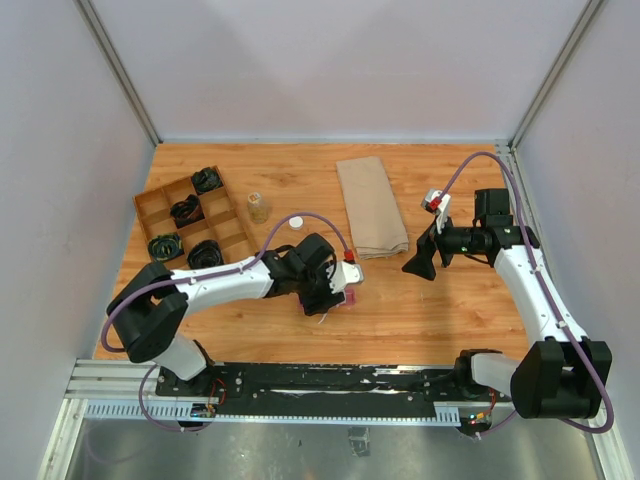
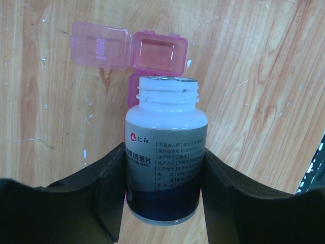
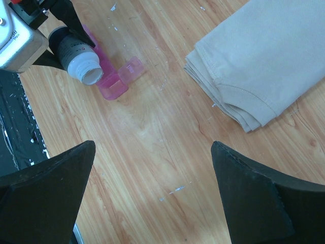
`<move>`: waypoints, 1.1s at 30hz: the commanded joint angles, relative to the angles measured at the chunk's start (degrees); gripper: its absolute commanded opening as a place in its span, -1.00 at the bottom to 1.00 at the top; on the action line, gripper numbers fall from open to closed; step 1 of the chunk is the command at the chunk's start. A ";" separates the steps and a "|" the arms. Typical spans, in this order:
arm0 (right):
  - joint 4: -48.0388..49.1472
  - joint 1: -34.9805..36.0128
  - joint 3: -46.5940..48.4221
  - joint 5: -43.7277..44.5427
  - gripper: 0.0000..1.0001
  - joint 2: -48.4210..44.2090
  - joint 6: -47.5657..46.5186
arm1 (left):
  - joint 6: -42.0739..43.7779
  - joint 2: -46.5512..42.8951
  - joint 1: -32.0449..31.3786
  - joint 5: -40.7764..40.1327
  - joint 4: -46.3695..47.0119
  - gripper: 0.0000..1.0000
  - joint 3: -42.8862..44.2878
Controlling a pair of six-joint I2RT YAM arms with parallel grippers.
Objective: Sort the pills into containers
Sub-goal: Pour the pill into the pill container.
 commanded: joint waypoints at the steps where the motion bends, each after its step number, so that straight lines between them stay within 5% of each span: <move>1: -1.12 -0.93 0.96 -1.70 0.97 0.13 -0.70 | 0.71 1.08 -0.44 -0.18 -1.57 -1.00 2.29; 33: -1.48 -0.91 1.10 -2.03 0.97 0.52 -0.88 | 1.43 2.96 -0.48 -0.78 -5.53 -1.00 5.98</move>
